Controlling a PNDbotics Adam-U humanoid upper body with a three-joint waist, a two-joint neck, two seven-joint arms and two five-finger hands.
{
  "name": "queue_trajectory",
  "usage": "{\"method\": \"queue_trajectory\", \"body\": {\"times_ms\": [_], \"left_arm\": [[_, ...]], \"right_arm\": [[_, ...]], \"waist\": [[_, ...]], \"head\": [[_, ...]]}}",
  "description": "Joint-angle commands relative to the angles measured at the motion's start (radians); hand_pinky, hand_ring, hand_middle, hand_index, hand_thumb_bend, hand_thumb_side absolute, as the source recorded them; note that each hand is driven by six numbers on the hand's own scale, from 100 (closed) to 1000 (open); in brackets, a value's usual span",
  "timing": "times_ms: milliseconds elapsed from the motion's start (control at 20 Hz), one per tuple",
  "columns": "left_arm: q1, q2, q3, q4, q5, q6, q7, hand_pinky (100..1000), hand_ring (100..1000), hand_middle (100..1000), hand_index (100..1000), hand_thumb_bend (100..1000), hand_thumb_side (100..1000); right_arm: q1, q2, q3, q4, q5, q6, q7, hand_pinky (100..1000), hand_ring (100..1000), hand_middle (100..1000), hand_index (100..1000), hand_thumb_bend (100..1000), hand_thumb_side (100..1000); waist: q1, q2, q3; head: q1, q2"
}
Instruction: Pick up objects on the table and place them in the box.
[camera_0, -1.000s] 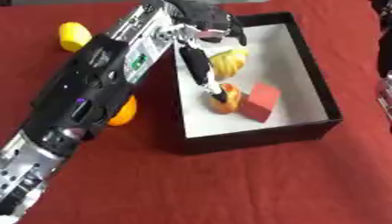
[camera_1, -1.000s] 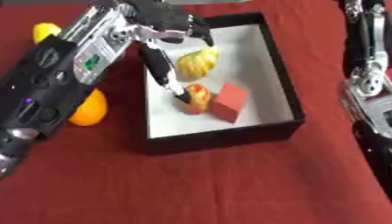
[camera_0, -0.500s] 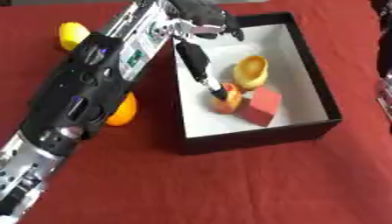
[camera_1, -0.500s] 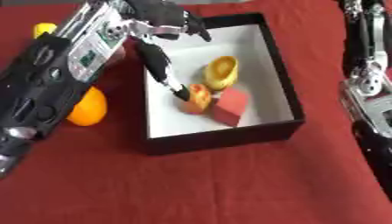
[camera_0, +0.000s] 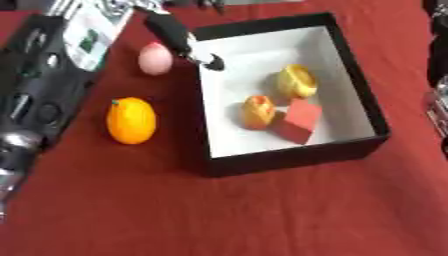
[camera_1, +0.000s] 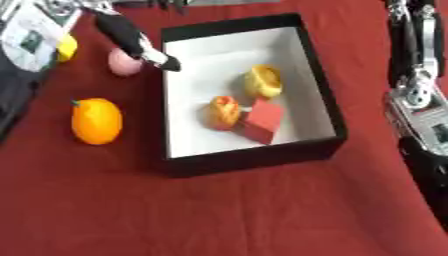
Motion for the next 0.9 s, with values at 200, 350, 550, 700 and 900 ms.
{"method": "queue_trajectory", "body": {"times_ms": [200, 350, 550, 700, 900], "left_arm": [[0.006, 0.177, 0.099, 0.085, 0.025, 0.048, -0.010, 795, 829, 835, 887, 666, 630], [0.009, 0.207, 0.120, 0.159, 0.008, 0.033, -0.013, 810, 850, 849, 892, 683, 599], [0.002, 0.198, 0.151, 0.249, 0.027, -0.001, -0.020, 808, 858, 850, 894, 704, 568], [-0.007, 0.177, 0.167, 0.297, 0.044, -0.018, -0.028, 802, 859, 846, 884, 690, 551], [-0.006, 0.169, 0.170, 0.321, 0.042, -0.047, -0.056, 803, 863, 844, 864, 695, 517]], "right_arm": [[-0.006, -0.042, -0.012, -0.010, 0.007, 0.002, -0.003, 959, 814, 868, 921, 100, 703], [-0.007, -0.042, -0.012, -0.010, 0.007, 0.004, -0.003, 958, 813, 868, 920, 100, 700], [-0.006, -0.039, -0.010, -0.009, 0.008, 0.008, -0.002, 958, 812, 868, 920, 100, 702], [-0.008, -0.034, -0.008, -0.008, 0.008, 0.010, -0.002, 958, 812, 867, 920, 100, 703], [-0.012, -0.030, -0.006, -0.011, 0.007, 0.012, 0.001, 958, 812, 867, 919, 100, 705]], "waist": [[-0.007, -0.025, 0.005], [-0.011, -0.025, 0.005], [-0.017, -0.024, 0.004], [-0.022, -0.021, 0.001], [-0.029, -0.011, -0.010]], "head": [[-0.016, -0.002], [-0.014, -0.002], [-0.007, -0.002], [-0.006, -0.002], [-0.019, -0.002]]}}
